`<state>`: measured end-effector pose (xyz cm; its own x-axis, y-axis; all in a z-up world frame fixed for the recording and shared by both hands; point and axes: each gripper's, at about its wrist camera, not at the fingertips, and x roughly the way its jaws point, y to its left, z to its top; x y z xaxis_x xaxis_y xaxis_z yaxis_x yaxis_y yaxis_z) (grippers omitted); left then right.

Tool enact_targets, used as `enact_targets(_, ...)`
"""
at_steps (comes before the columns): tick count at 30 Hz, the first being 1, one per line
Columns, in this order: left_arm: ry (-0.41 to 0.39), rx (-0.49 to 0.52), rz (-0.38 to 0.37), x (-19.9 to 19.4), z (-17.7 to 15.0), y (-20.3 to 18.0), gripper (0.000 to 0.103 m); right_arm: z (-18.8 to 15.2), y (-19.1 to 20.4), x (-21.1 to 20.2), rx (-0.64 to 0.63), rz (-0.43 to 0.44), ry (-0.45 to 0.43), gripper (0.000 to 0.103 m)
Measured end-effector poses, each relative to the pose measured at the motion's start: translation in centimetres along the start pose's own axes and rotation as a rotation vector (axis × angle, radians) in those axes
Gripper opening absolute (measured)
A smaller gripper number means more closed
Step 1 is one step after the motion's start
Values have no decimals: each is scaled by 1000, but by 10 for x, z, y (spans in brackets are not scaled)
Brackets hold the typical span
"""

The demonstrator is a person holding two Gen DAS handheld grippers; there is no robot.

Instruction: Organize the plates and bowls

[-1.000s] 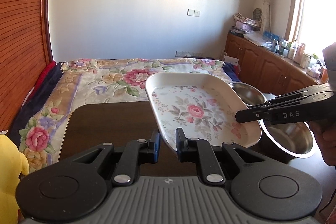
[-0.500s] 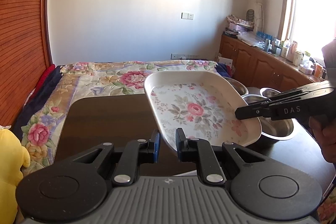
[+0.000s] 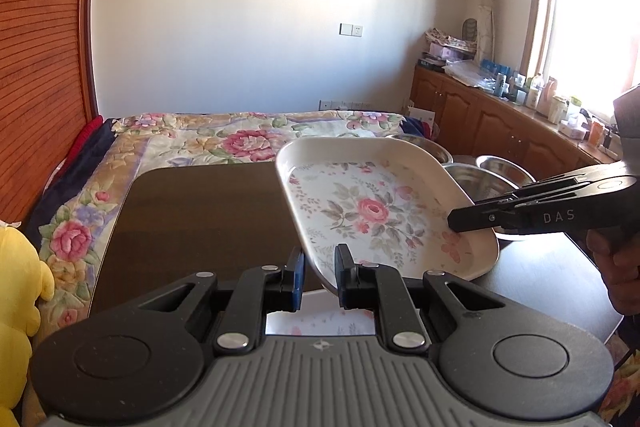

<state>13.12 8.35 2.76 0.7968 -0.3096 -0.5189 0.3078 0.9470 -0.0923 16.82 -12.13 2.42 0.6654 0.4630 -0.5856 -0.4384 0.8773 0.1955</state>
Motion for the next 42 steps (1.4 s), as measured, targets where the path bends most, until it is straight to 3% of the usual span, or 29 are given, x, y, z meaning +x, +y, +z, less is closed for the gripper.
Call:
enact_targets(20,61,-44,-4,-15,-67,1,17,-64,18,3,32,37,3,13)
enact_targets(42,71,-64,15,-14,-83,5,17,-81,27,3,46,19,-57,15)
